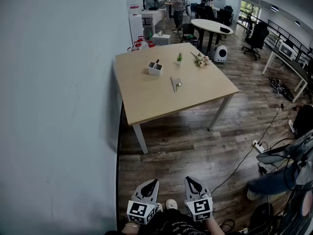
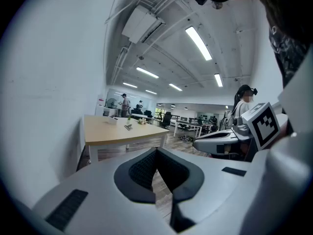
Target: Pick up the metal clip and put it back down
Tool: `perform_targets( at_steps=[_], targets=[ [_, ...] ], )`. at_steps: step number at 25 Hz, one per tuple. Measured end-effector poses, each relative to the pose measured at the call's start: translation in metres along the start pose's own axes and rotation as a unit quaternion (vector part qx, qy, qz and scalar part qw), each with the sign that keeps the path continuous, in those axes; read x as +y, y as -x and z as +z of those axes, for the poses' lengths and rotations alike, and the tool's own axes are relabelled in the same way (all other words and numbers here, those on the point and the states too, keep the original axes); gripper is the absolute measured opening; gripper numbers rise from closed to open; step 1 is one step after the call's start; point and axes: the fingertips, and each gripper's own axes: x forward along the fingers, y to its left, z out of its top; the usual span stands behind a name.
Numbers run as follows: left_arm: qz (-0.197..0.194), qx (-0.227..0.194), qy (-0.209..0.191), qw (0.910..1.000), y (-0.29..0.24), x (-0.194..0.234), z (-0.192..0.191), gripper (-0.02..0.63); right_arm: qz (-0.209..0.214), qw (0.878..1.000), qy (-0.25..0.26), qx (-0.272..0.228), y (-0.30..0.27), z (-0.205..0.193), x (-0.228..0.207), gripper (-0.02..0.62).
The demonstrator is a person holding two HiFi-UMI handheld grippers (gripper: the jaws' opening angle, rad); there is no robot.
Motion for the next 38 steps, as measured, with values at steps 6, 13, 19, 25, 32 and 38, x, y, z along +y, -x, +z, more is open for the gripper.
perform_targets(
  at_steps=[6, 13, 19, 25, 32, 38],
  targets=[
    [0.003, 0.005, 0.011, 0.9999, 0.005, -0.002, 0.001, 0.009, -0.014, 1.000, -0.002, 0.000, 0.005, 0.000, -0.007, 0.012],
    [0.007, 0.004, 0.014, 0.9999, -0.003, -0.006, 0.000, 0.009, -0.023, 1.000, -0.012, -0.004, 0.005, -0.002, -0.021, 0.014],
    [0.027, -0.001, 0.029, 0.9992, -0.016, -0.005, 0.006, 0.090, -0.041, 0.999, -0.028, -0.013, 0.005, 0.001, -0.052, 0.051],
    [0.019, 0.005, 0.022, 0.9996, -0.044, -0.017, 0.009, 0.193, -0.025, 0.999, -0.039, -0.005, -0.004, -0.007, -0.081, 0.249],
    [0.012, 0.008, 0.028, 0.9995, -0.064, -0.034, 0.013, 0.204, -0.022, 0.999, -0.044, -0.002, -0.008, -0.010, -0.105, 0.253],
    [0.008, 0.016, 0.040, 0.9990, -0.083, -0.022, 0.009, 0.204, -0.021, 0.999, -0.048, 0.009, -0.031, -0.012, -0.115, 0.253]
  ],
)
